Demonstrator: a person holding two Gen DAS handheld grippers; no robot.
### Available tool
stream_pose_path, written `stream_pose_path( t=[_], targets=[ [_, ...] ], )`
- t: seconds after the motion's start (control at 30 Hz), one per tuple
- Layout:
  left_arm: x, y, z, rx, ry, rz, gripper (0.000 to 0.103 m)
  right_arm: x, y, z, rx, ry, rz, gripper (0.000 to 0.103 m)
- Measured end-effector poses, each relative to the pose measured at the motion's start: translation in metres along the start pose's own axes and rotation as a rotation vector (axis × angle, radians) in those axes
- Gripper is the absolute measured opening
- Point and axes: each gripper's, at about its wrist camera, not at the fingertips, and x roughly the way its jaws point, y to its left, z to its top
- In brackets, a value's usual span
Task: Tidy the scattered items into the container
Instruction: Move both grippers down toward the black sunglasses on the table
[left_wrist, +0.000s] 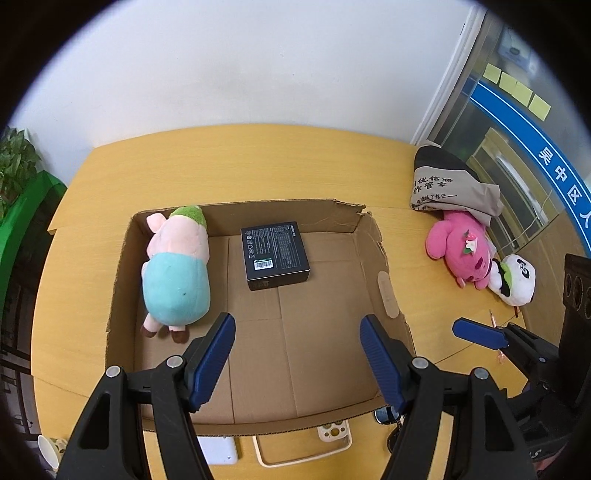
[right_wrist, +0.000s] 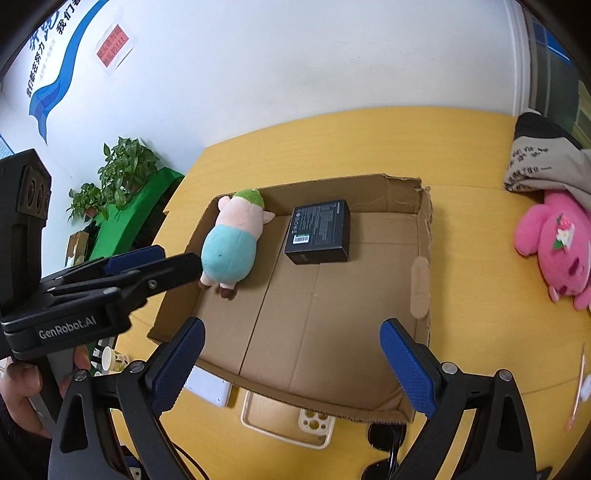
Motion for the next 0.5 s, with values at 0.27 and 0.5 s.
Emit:
stream_pose_path(
  t=[0.27,0.5],
  targets=[
    [-0.023,0.014,-0.014,-0.029,-0.023,0.017,0.07,-0.008,0.014,-0.004,-0.022,-0.013,0.013,0.098],
    [-0.042,0.027,-0.023,-0.06,-0.05,0.037,0.07,-0.016,0.034,-0.006,-0.059,-0.026,0.032,0.098]
  ],
)
